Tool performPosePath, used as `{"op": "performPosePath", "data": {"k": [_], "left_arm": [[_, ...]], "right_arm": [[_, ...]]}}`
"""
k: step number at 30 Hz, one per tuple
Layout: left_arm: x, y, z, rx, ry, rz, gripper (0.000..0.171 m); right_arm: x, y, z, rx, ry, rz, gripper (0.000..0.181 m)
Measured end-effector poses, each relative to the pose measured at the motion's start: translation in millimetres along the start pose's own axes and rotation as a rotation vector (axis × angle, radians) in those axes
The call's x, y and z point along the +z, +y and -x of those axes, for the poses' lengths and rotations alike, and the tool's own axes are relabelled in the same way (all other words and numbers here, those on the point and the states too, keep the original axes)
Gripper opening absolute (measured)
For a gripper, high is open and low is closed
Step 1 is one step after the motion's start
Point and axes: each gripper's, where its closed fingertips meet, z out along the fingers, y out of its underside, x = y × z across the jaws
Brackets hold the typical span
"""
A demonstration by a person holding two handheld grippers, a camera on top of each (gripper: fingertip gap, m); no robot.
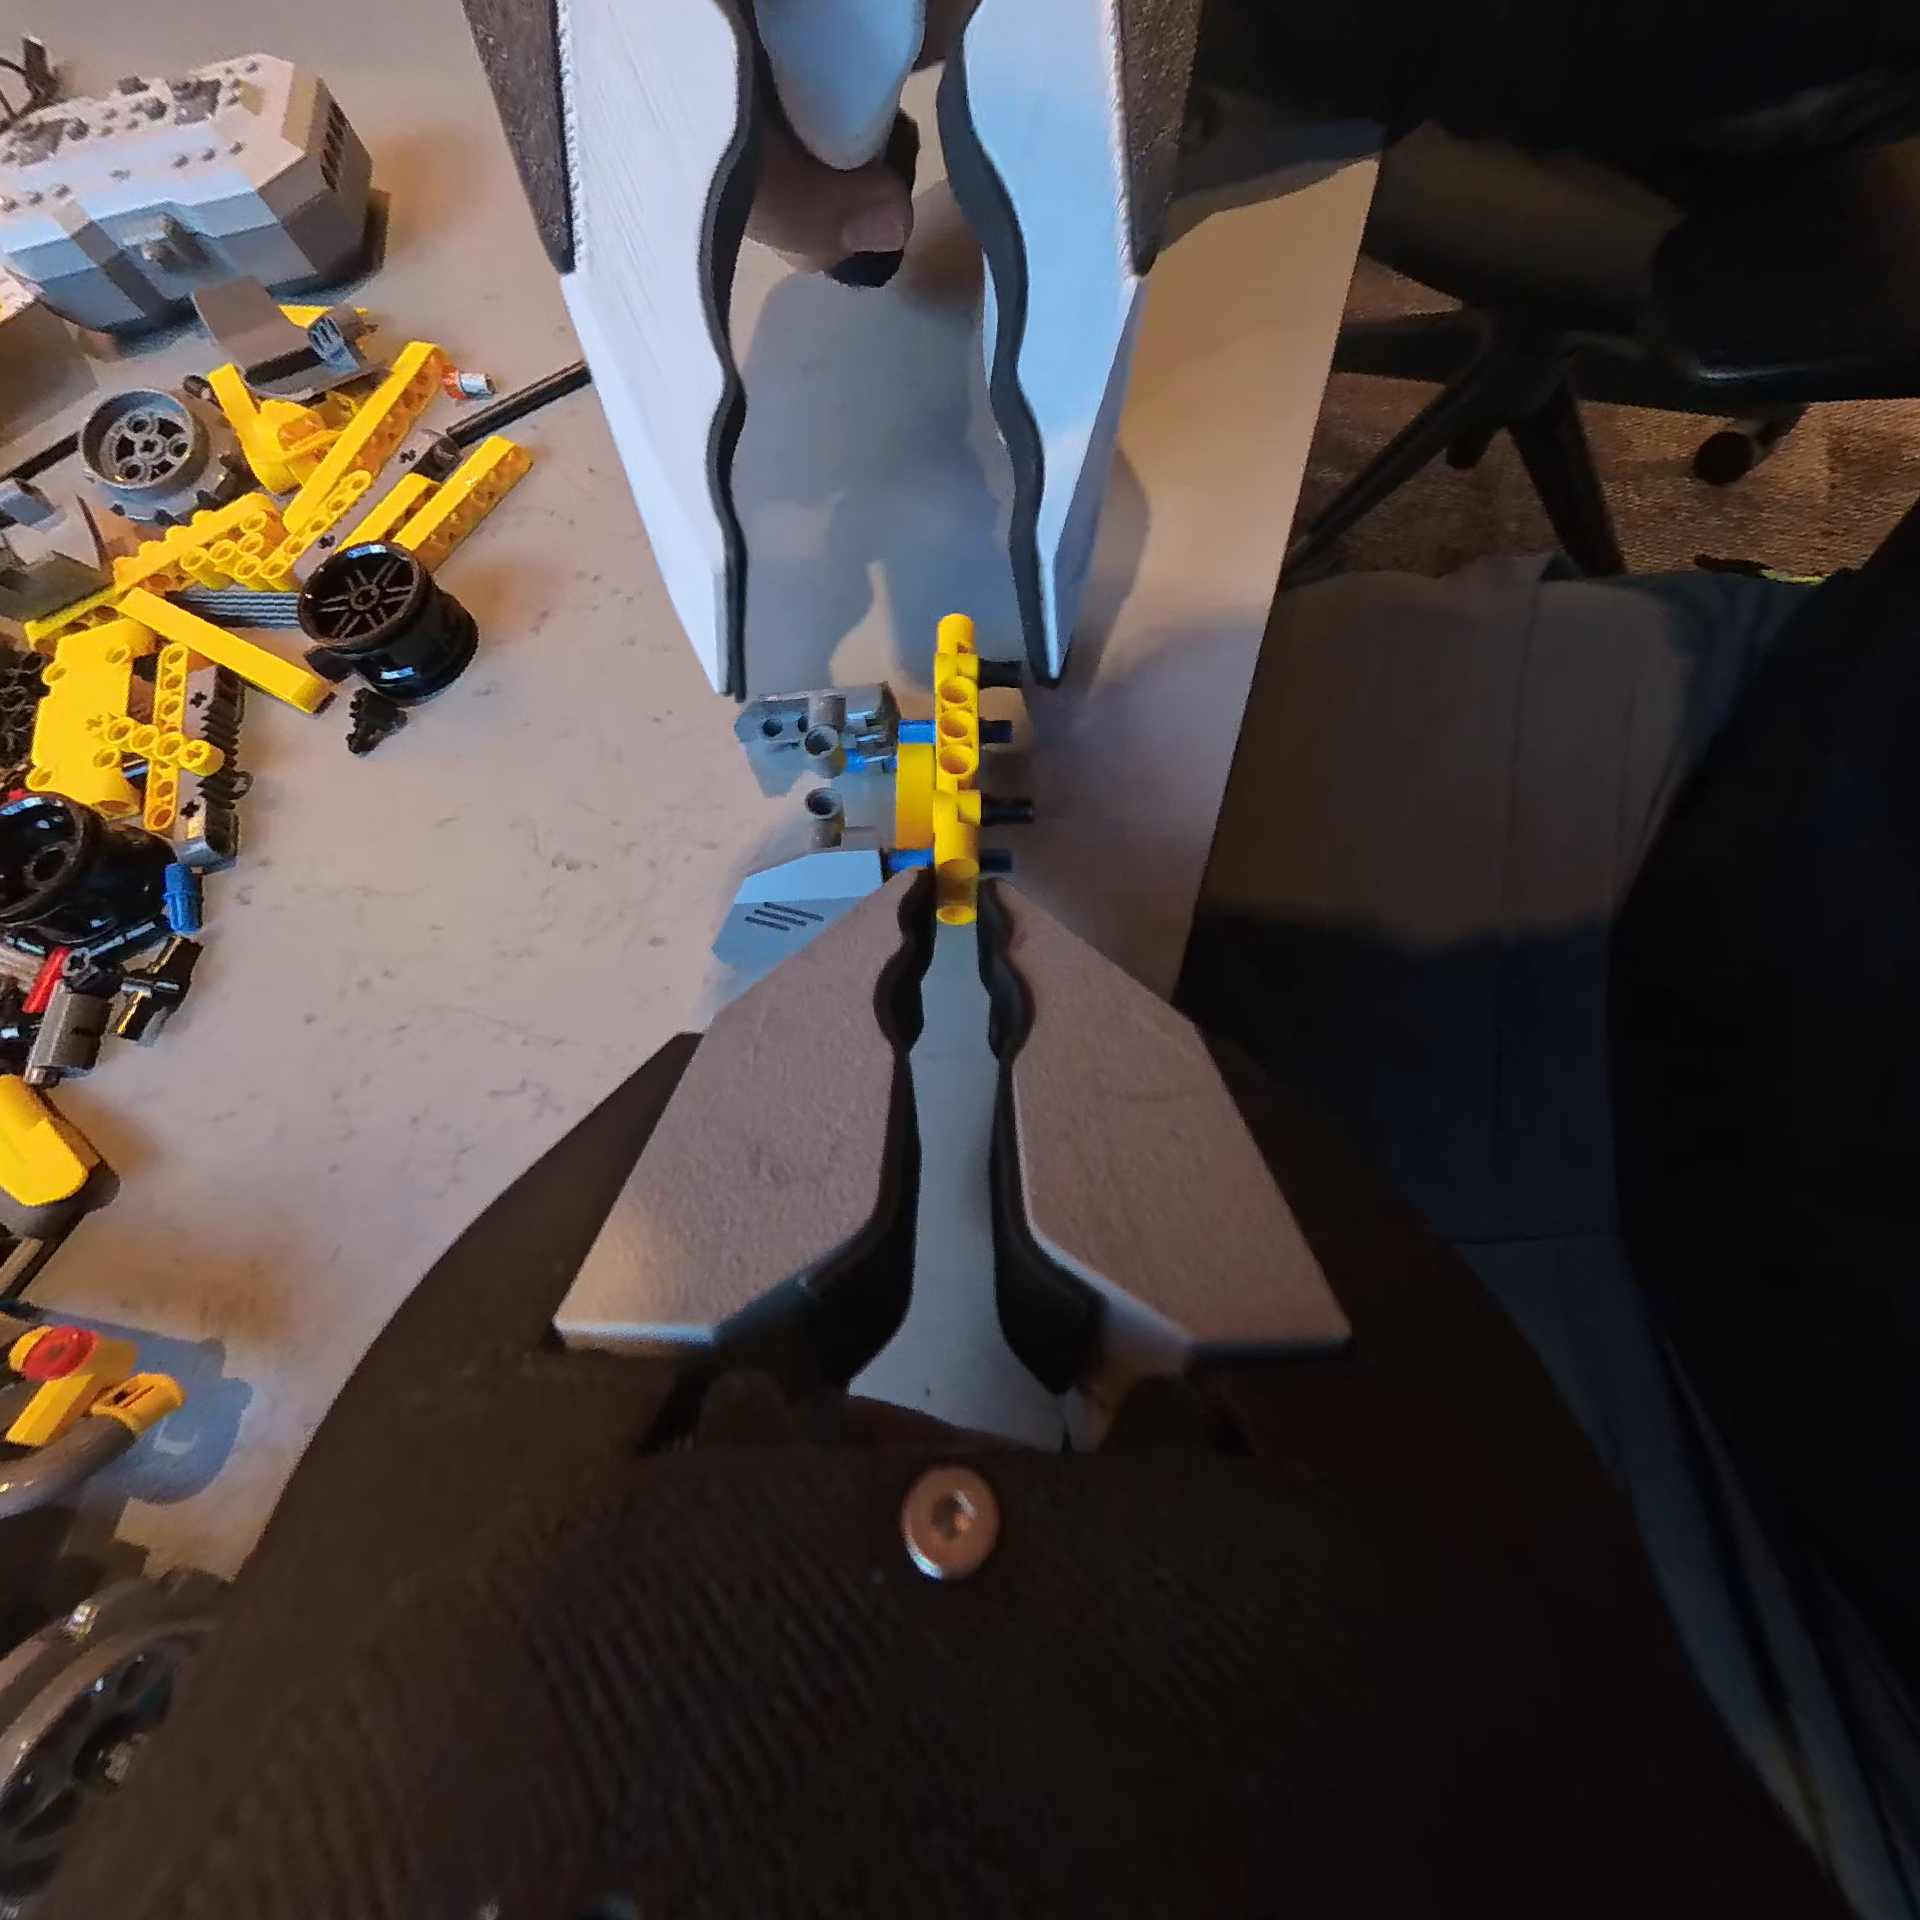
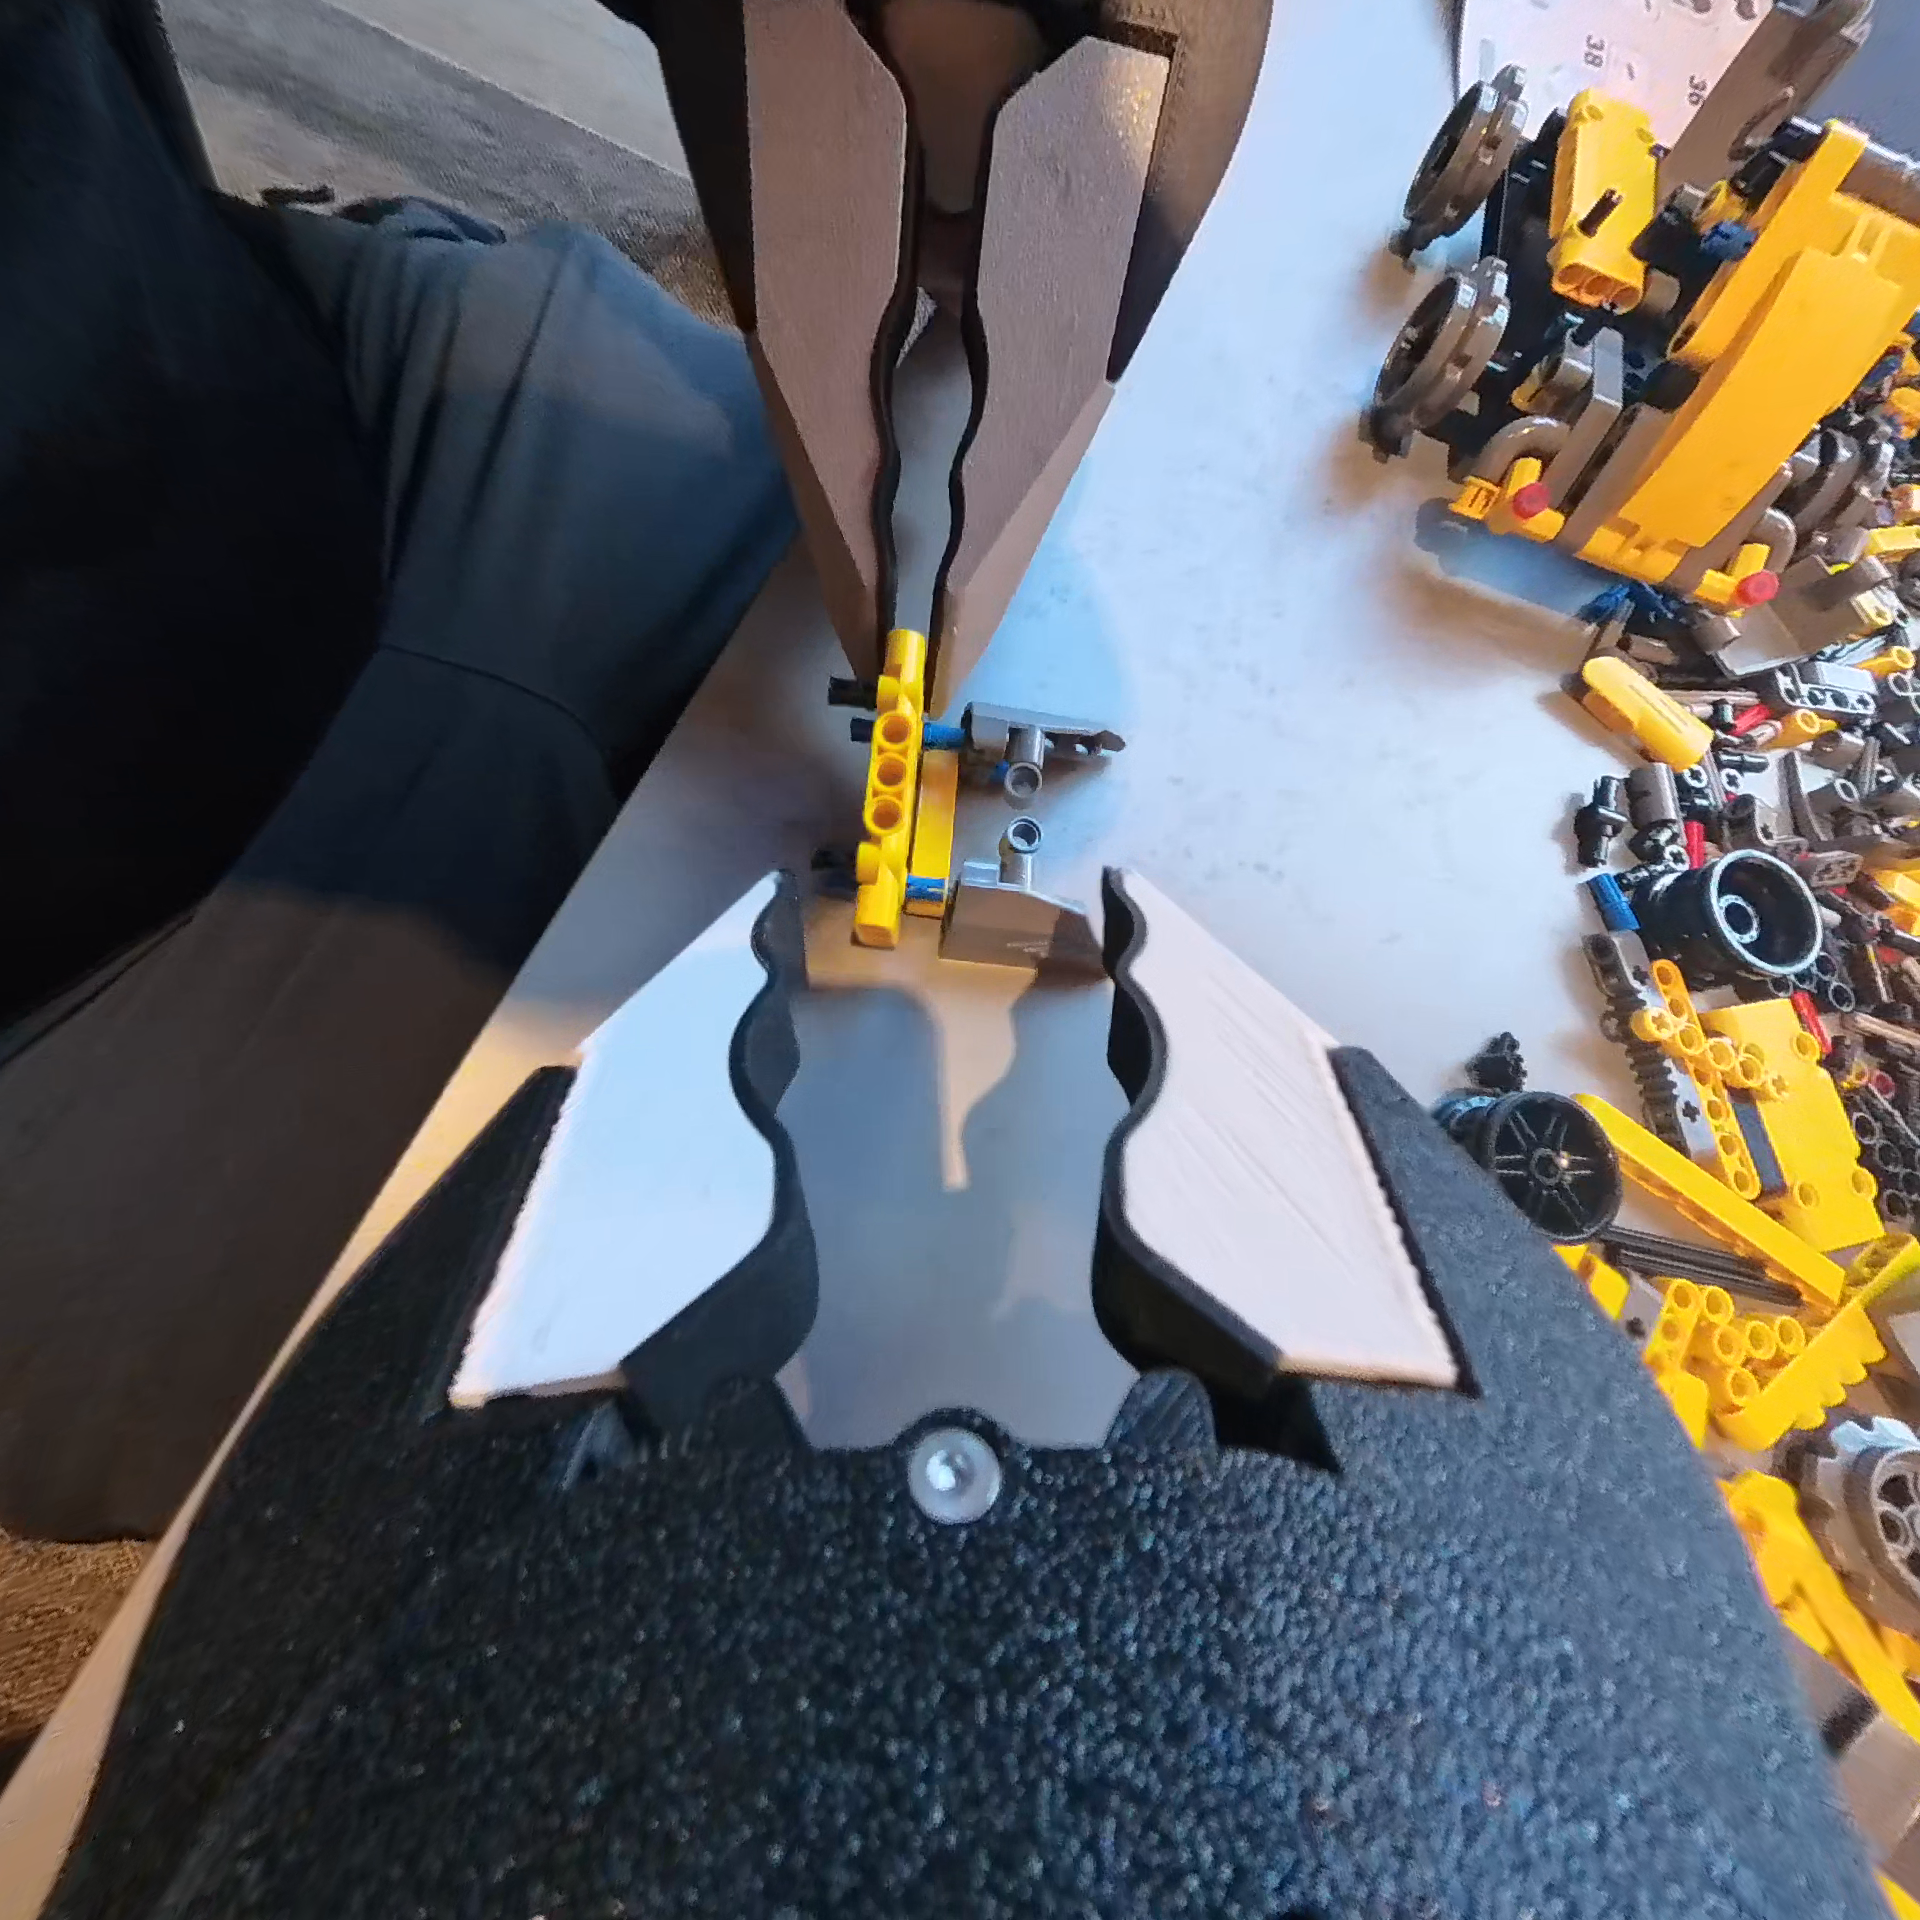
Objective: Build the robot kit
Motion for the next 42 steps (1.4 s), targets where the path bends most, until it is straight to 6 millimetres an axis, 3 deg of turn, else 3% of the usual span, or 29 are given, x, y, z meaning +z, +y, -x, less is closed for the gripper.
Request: {"op": "performPosePath", "data": {"k": [29,42], "left_arm": [[-0.2,0.2,3.4,-0.033,-0.017,-0.004,0.006],[0.2,-1.7,5.7,-0.128,0.058,-0.012,0.006]], "right_arm": [[11.4,4.9,0.7,-0.01,-0.09,0.026,0.045],[11.4,4.2,2.7,0.001,-0.116,0.002,0.042]]}}
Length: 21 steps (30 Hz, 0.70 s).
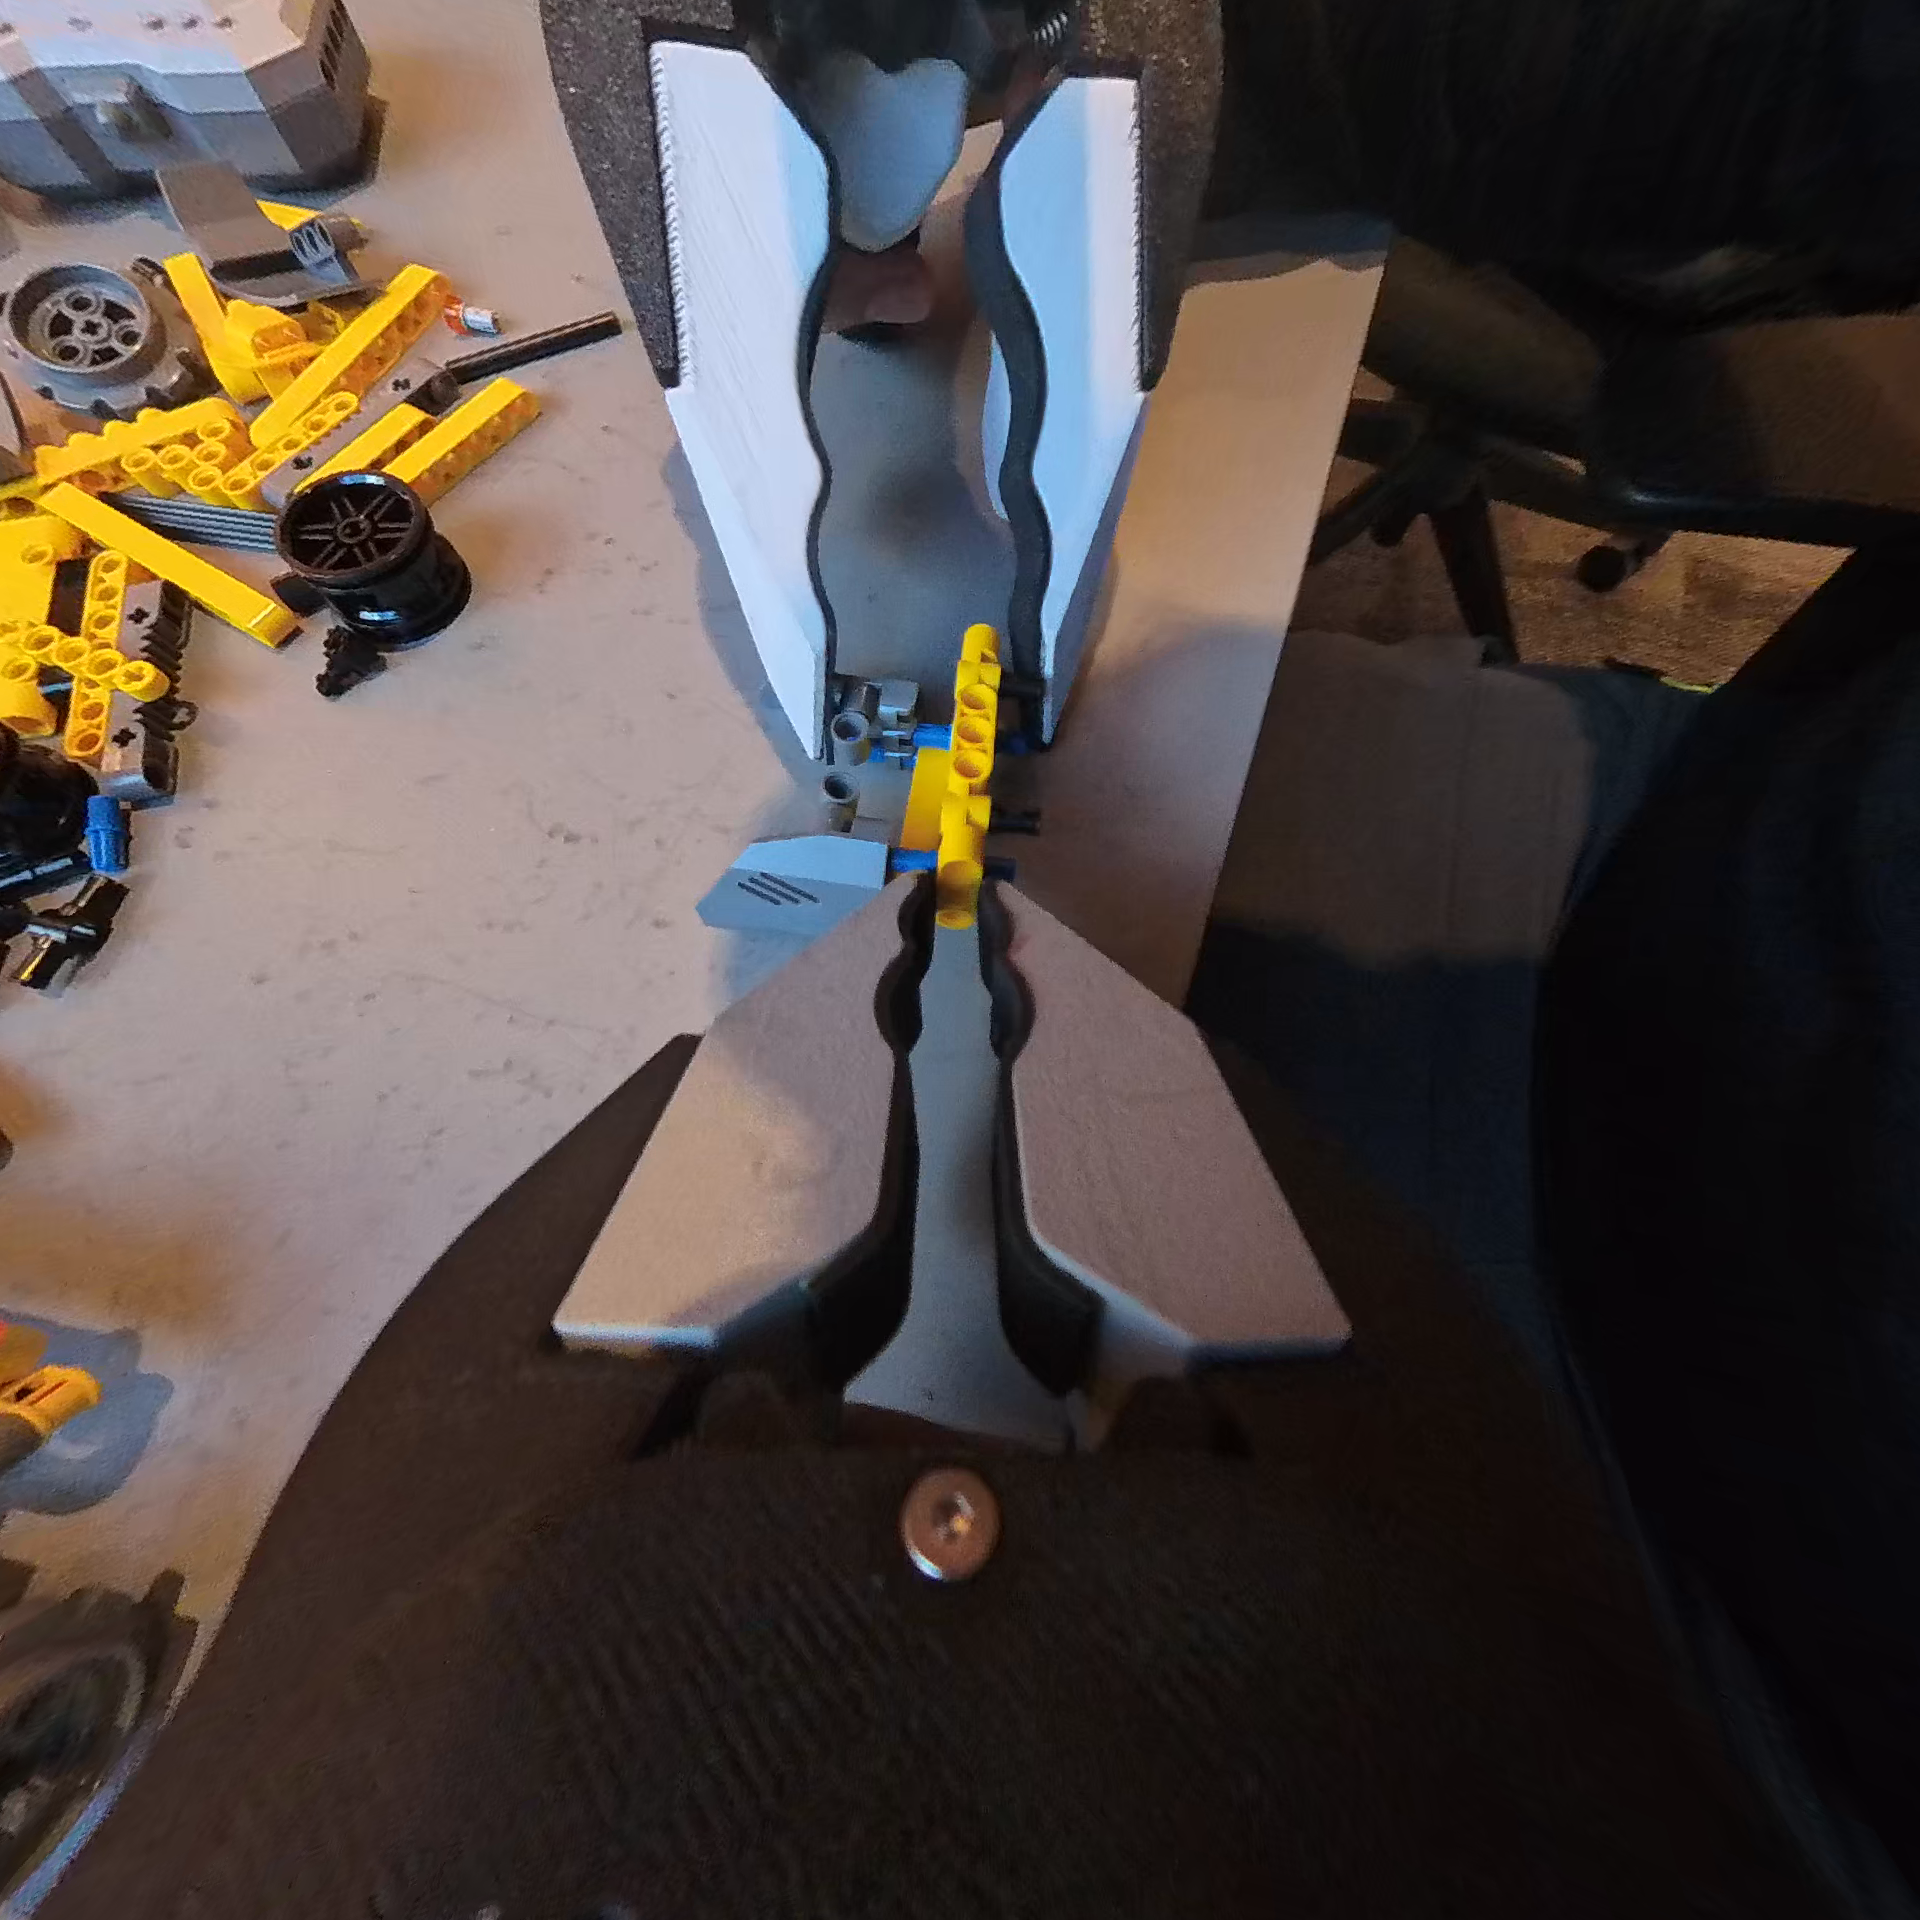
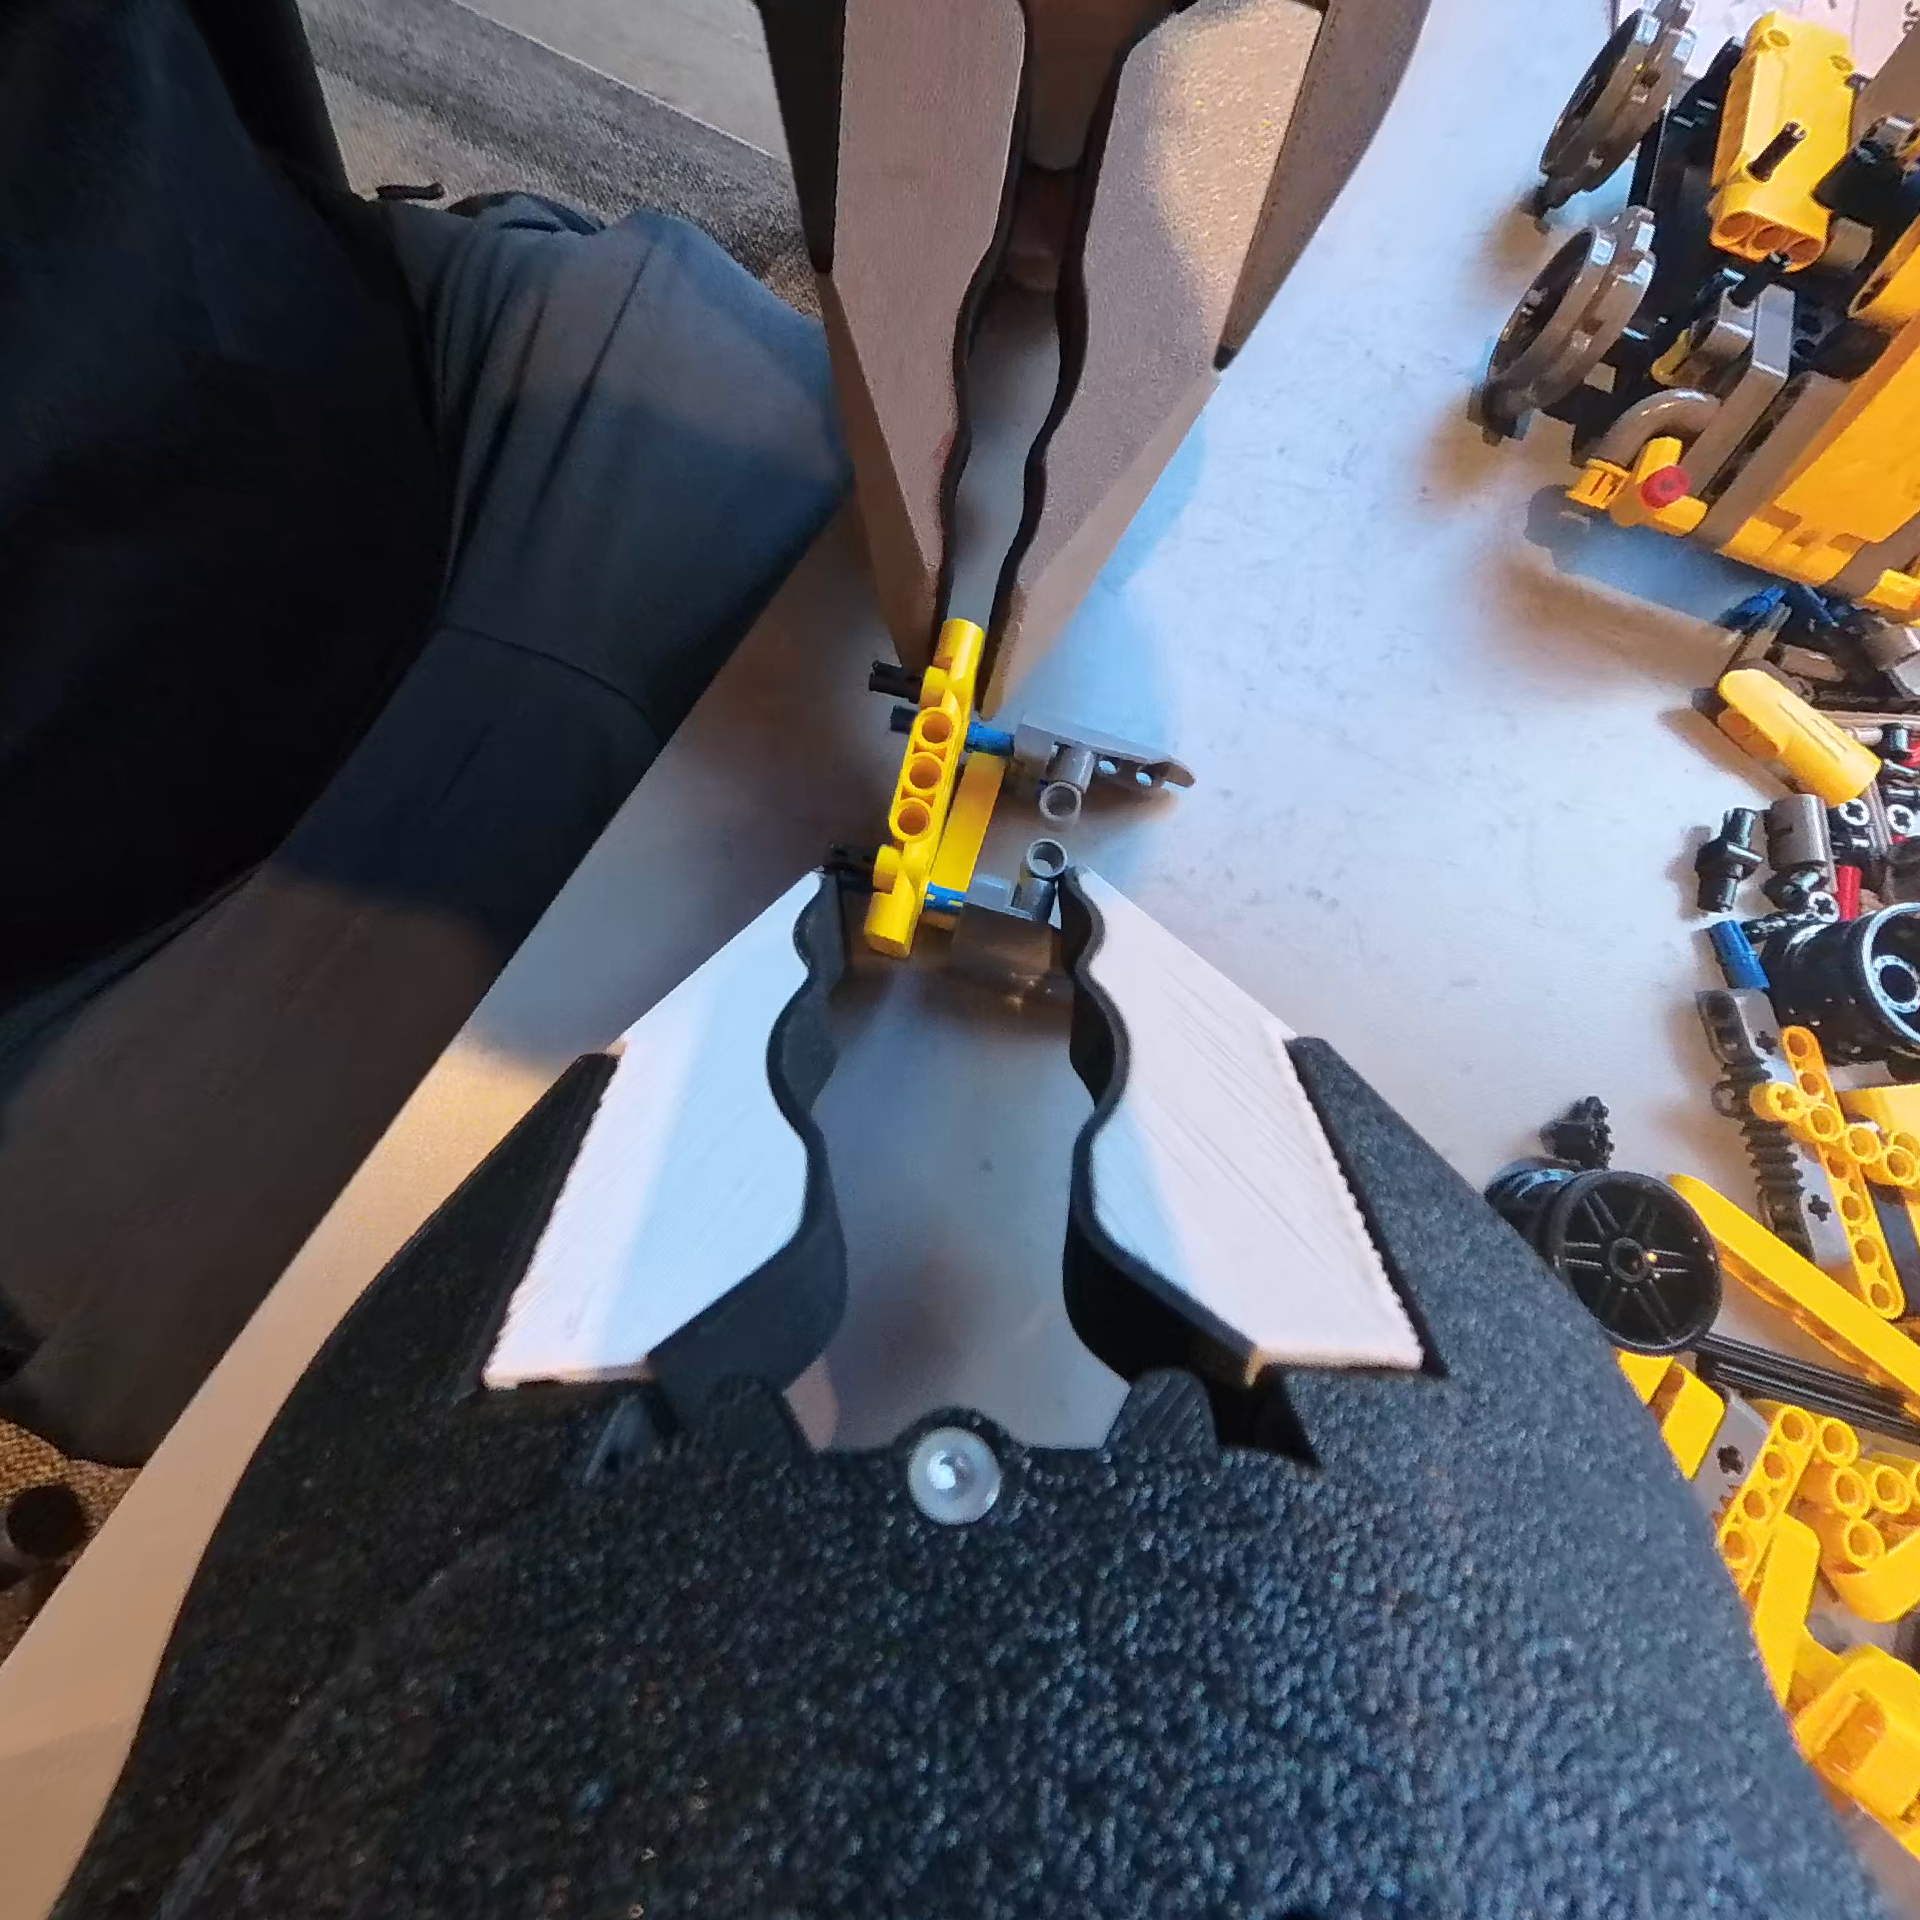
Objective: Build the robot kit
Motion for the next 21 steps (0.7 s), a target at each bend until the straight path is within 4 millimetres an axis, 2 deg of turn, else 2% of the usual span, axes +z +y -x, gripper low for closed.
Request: {"op": "performPosePath", "data": {"k": [7,10,16,21], "left_arm": [[1.8,1.0,3.2,0.006,-0.036,0.014,0.013],[0.9,-2.2,5.3,0.004,-0.061,-0.005,0.023],[-0.7,0.3,7.5,0.049,-0.115,0.014,0.027],[-4.9,0.9,20.4,0.095,-0.214,0.038,0.052]], "right_arm": [[-0.2,1.1,-1.5,-0.011,0.013,0.006,0.042],[-0.7,2.3,-3.3,-0.006,0.021,0.011,0.043],[-0.2,2.4,-3.9,-0.003,0.023,0.011,0.043],[0.7,2.1,-3.7,-0.008,0.022,0.012,0.041]]}}
